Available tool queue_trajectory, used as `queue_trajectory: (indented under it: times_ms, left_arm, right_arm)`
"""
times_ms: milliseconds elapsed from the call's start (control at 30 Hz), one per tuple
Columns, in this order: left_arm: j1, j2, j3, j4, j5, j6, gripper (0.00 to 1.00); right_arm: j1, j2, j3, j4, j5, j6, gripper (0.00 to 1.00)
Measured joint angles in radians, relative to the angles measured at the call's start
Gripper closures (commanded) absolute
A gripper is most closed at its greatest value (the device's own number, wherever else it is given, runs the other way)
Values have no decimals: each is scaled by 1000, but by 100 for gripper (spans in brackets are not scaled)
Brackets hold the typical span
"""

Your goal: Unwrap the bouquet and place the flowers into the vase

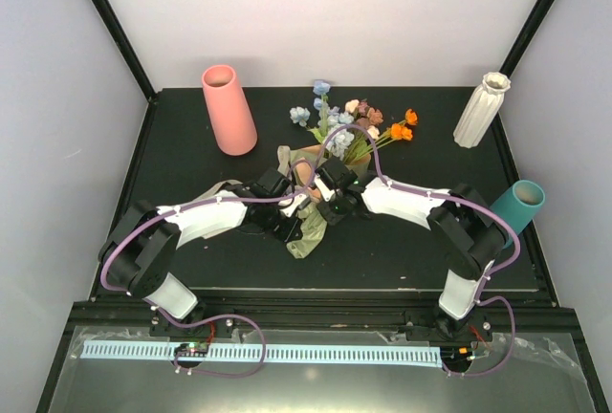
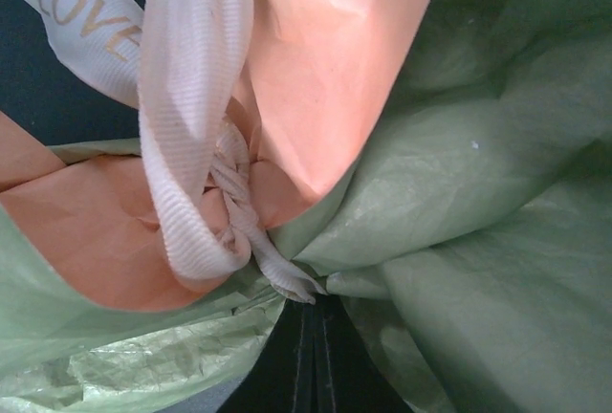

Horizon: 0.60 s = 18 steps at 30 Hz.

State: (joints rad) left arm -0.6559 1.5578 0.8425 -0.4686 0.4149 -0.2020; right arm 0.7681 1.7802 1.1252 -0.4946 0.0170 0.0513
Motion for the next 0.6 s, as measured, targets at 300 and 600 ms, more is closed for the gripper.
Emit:
queue_trajectory:
  times_ms: [300, 600]
  left_arm:
    - [74, 0, 44, -58, 74, -98, 98]
    - [153, 0, 80, -57, 196, -233, 98]
  right_arm:
    - [-2, -114, -138, 61, 6, 38, 99]
    - [-14, -200, -180, 92, 7, 97, 98]
